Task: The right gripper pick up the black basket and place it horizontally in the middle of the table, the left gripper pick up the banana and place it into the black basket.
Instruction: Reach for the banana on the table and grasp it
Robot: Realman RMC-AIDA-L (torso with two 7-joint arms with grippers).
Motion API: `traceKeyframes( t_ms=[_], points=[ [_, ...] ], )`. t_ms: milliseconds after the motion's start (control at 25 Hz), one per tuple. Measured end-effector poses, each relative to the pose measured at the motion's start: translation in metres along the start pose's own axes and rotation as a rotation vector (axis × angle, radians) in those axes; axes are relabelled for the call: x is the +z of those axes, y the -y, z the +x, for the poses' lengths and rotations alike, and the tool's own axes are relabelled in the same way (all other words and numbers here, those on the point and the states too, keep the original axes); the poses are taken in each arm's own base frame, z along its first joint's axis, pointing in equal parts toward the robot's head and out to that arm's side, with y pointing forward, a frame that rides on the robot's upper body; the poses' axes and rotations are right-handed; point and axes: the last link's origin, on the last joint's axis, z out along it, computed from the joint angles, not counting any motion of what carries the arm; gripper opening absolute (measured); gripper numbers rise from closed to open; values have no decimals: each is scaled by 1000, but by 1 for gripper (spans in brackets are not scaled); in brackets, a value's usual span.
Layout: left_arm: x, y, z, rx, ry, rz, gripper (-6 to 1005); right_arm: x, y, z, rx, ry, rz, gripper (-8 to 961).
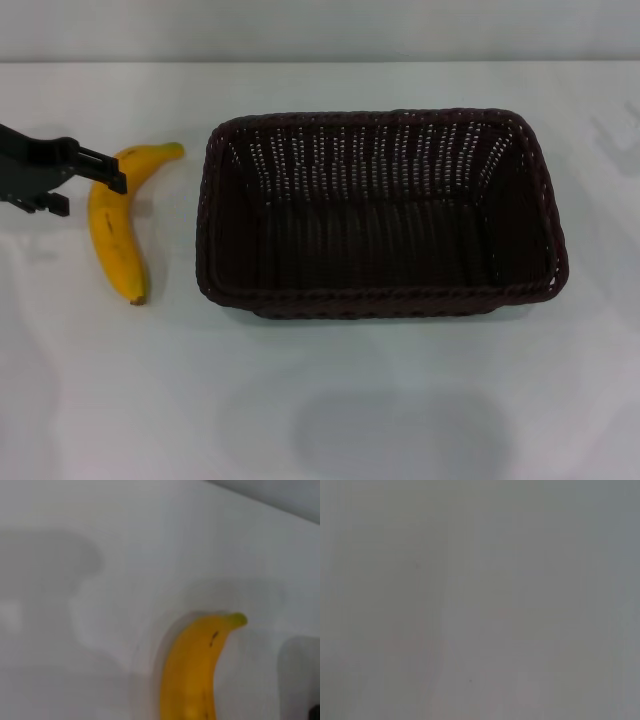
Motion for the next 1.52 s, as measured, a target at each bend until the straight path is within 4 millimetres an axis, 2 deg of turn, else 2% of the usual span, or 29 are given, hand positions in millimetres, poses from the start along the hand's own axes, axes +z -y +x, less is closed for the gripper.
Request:
traceKeyframes(
  t_ms=[280, 680, 1000, 1400, 1520],
  points=[
    [13, 1, -8, -45, 61, 35, 870, -3, -2, 5, -16, 2, -4, 544],
    [33, -5, -11, -42, 91, 101, 870, -9, -5, 14, -13, 10, -1, 544],
    [41, -10, -11, -28, 94, 126, 870, -11, -4, 16, -18, 8, 5, 544],
    [44, -7, -12, -8, 107, 194, 765, -12, -1, 18, -11, 6, 24, 543],
    [43, -7, -9, 2, 96, 194, 703, -12, -1, 18, -10, 7, 25, 543]
  ],
)
